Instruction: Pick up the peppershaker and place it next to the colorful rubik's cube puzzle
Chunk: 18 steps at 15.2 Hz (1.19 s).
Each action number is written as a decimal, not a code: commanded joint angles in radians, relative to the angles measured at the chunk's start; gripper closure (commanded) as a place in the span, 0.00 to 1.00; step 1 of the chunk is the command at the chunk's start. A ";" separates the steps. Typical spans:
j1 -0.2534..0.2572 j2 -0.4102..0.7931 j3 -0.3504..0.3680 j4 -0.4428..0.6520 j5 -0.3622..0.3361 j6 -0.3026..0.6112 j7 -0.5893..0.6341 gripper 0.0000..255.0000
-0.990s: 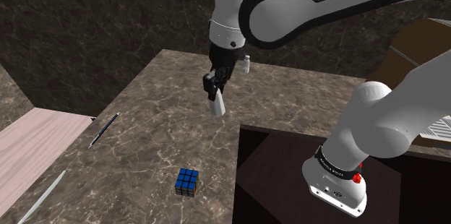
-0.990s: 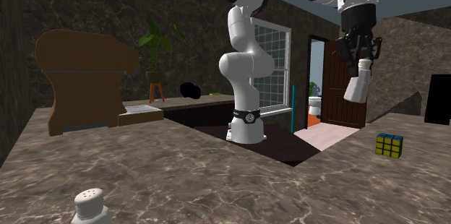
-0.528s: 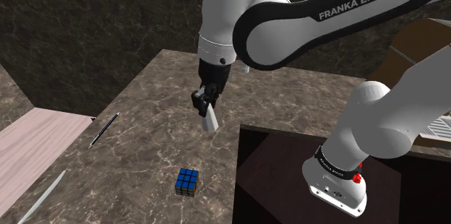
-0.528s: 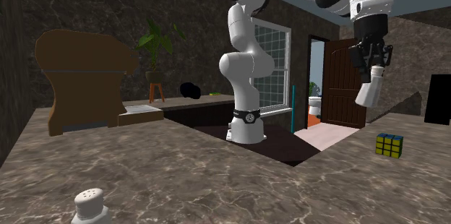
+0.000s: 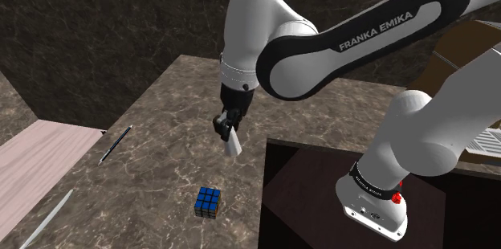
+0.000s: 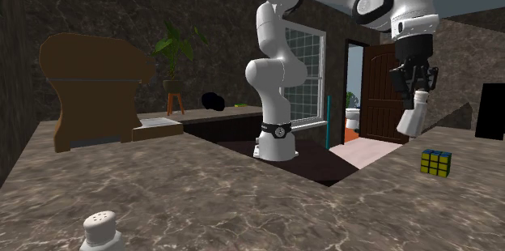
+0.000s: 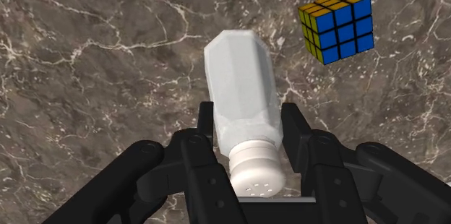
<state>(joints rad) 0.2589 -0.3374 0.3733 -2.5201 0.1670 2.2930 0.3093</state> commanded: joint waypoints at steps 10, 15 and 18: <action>-0.011 0.106 0.024 -0.073 -0.021 0.177 0.016 1.00; -0.019 0.167 0.036 -0.096 -0.043 0.259 0.033 1.00; -0.026 0.207 0.043 -0.107 -0.062 0.308 0.048 1.00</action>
<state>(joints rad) 0.2361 -0.1467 0.4140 -2.6255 0.1132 2.5830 0.3513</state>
